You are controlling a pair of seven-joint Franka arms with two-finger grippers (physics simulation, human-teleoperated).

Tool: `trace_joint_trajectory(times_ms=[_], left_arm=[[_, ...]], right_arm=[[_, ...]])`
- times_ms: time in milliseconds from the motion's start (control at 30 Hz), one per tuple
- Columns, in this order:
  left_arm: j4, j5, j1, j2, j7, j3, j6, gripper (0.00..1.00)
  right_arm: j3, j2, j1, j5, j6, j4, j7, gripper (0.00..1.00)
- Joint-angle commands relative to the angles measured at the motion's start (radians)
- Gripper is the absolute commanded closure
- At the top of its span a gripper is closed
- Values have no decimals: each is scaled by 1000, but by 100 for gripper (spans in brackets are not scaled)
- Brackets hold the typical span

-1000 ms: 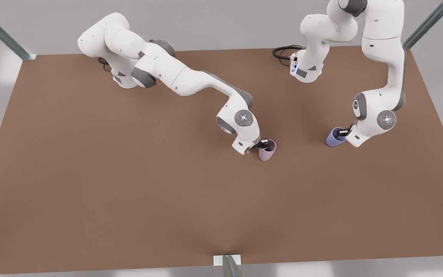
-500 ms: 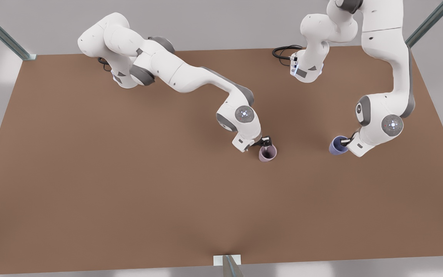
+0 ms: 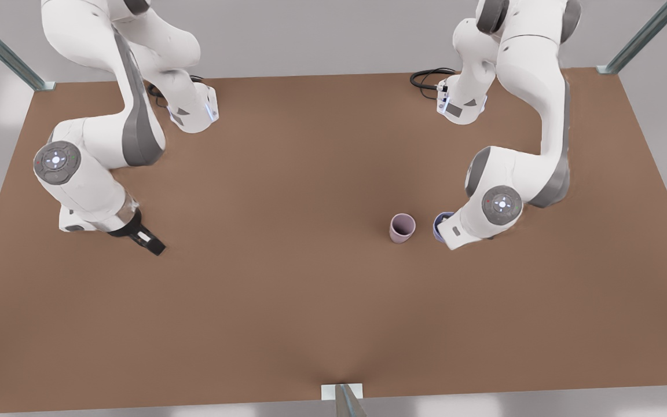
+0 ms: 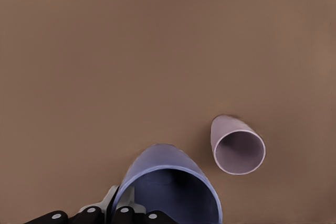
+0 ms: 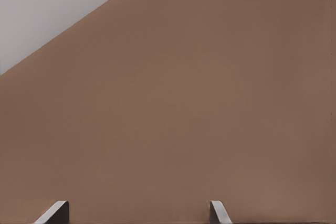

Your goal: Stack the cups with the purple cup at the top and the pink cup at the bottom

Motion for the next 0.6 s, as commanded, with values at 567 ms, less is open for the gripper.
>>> trace_joint_trajectory(times_ms=[567], left_arm=[[-78,-48,-47,22,-448,-55,98,79]], right_arm=[[93,160,-159,2,-264,336,-1411,0]])
